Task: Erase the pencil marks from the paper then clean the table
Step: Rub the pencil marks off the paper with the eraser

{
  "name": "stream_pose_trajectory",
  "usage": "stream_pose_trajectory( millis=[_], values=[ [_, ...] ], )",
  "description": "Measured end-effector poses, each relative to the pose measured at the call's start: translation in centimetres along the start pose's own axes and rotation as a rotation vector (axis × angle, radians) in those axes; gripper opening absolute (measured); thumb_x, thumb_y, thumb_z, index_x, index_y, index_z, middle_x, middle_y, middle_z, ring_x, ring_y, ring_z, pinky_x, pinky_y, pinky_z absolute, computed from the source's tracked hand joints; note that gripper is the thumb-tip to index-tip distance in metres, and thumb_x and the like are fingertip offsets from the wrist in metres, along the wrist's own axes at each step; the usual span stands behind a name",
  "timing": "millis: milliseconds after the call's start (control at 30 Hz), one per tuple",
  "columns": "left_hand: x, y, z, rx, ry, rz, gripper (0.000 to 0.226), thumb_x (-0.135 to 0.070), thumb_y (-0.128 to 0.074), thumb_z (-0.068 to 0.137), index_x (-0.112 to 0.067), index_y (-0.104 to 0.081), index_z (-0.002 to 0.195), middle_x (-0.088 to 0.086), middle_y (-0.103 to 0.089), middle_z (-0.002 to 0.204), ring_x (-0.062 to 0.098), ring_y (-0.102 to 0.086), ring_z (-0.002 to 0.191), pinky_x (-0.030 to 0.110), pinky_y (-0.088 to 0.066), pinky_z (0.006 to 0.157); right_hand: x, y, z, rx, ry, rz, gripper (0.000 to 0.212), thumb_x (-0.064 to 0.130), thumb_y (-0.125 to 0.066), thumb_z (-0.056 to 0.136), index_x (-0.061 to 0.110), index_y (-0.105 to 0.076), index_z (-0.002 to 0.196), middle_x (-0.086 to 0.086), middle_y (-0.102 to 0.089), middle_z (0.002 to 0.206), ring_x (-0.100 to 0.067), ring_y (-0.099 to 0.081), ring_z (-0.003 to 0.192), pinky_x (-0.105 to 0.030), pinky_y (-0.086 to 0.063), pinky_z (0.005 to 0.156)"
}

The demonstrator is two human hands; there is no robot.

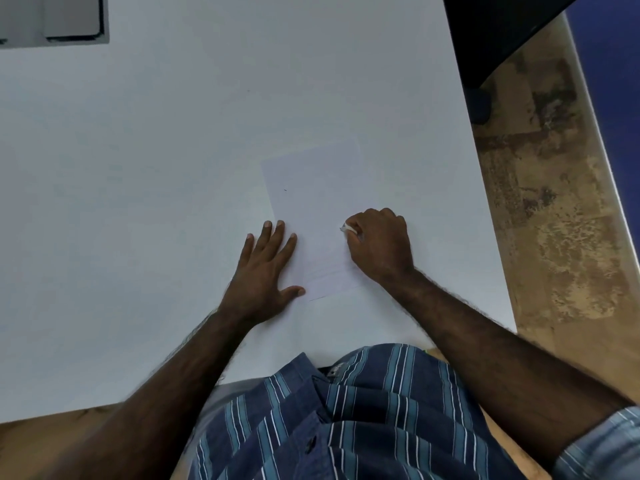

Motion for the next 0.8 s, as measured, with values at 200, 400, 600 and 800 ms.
stream_pose_trajectory(
  millis=[200, 400, 600, 800],
  values=[
    [0.3, -0.3, 0.1, 0.073, 0.065, 0.011, 0.107, -0.070, -0.066, 0.084, -0.026, -0.011, 0.165, -0.002, 0.014, 0.172, 0.024, 0.020, 0.157, 0.053, 0.004, 0.128, 4.1, -1.4, -3.0, 0.094, 0.235, 0.067, 0.008, 0.026, -0.068, 0.094, 0.025, -0.076, 0.095, 0.003, -0.069, 0.088, -0.026, -0.060, 0.086, -0.040, -0.040, 0.078],
    [0.3, -0.5, 0.1, 0.127, 0.101, 0.040, 0.118, -0.079, -0.064, 0.078, -0.029, -0.002, 0.165, -0.004, 0.023, 0.170, 0.022, 0.026, 0.155, 0.053, 0.007, 0.127, 6.6, -3.3, -5.6, 0.214, 0.526, -0.030, 0.020, 0.032, -0.062, 0.096, 0.025, -0.080, 0.104, 0.004, -0.071, 0.094, -0.023, -0.059, 0.090, -0.040, -0.038, 0.079],
    [-0.1, -0.3, 0.0, 0.144, 0.114, 0.042, 0.118, -0.077, -0.066, 0.078, -0.030, -0.002, 0.165, -0.003, 0.023, 0.170, 0.024, 0.026, 0.155, 0.054, 0.008, 0.127, 4.7, -1.6, -2.7, 0.042, 0.264, -0.045, 0.012, 0.025, -0.068, 0.092, 0.020, -0.078, 0.094, -0.001, -0.071, 0.086, -0.028, -0.061, 0.084, -0.038, -0.036, 0.076],
    [0.0, -0.3, -0.2, 0.133, 0.107, 0.039, 0.116, -0.077, -0.064, 0.079, -0.030, -0.002, 0.165, -0.004, 0.022, 0.170, 0.024, 0.025, 0.156, 0.055, 0.007, 0.127, 8.1, -3.7, -6.5, 0.139, 0.659, -0.178, 0.021, 0.030, -0.058, 0.098, 0.020, -0.076, 0.096, -0.001, -0.068, 0.087, -0.026, -0.057, 0.089, -0.042, -0.035, 0.081]
  ],
)
Point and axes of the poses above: each hand's wrist, its own z-axis towards the middle knuckle, its own y-axis out of the back of the hand, x = y × z, the point moved 7 cm from there along z, towards the middle knuckle
